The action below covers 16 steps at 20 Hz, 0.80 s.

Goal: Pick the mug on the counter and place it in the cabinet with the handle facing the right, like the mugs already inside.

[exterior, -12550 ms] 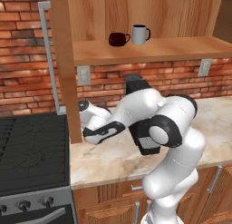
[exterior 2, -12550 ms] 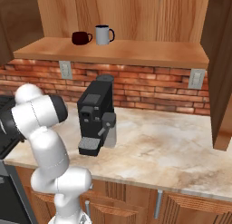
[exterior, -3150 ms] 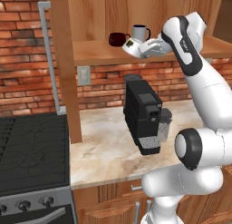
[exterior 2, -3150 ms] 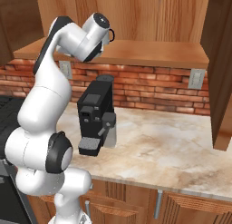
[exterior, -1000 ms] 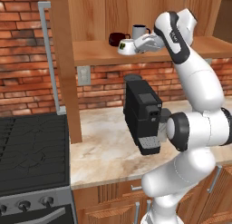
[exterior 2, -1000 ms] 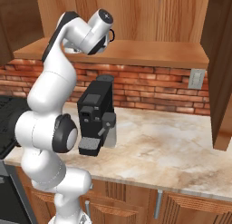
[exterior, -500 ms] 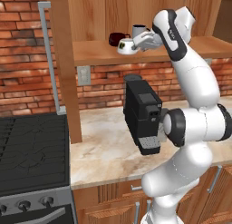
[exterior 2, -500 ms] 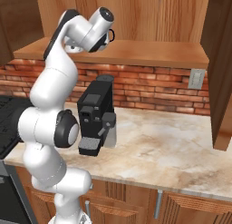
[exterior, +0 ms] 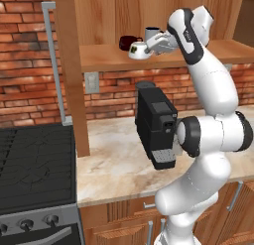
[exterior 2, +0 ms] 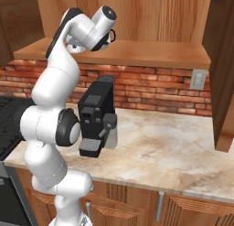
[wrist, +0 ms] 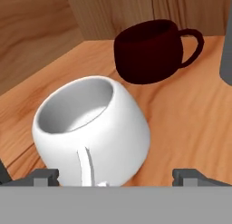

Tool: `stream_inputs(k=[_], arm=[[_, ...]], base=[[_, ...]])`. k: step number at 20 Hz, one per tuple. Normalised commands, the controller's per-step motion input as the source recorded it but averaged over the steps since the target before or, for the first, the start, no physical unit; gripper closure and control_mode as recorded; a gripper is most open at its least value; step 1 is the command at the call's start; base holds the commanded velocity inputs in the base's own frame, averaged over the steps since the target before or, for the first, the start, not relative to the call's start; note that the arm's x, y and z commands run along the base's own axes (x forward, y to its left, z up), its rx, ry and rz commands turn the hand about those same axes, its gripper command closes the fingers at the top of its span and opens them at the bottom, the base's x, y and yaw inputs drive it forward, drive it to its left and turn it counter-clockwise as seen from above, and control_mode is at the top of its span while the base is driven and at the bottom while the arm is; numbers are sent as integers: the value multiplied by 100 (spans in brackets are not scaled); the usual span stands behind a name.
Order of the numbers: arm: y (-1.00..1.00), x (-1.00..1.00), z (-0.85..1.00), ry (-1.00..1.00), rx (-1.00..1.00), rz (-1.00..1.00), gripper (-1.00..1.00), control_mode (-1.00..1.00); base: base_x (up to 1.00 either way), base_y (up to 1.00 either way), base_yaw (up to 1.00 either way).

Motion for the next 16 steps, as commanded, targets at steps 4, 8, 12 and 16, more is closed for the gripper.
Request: stream_inputs(k=[4,8,12,16], arm=[[0,-16,0,-3,0,0,-100,-100],[0,-26,0,-4,0,1,-100,-100],[0,-33,0,-6,0,1,-100,-100],[0,-30,0,-5,0,2,-100,-100]], base=[[0,0,0],[0,0,0],[0,0,0],[0,0,0]])
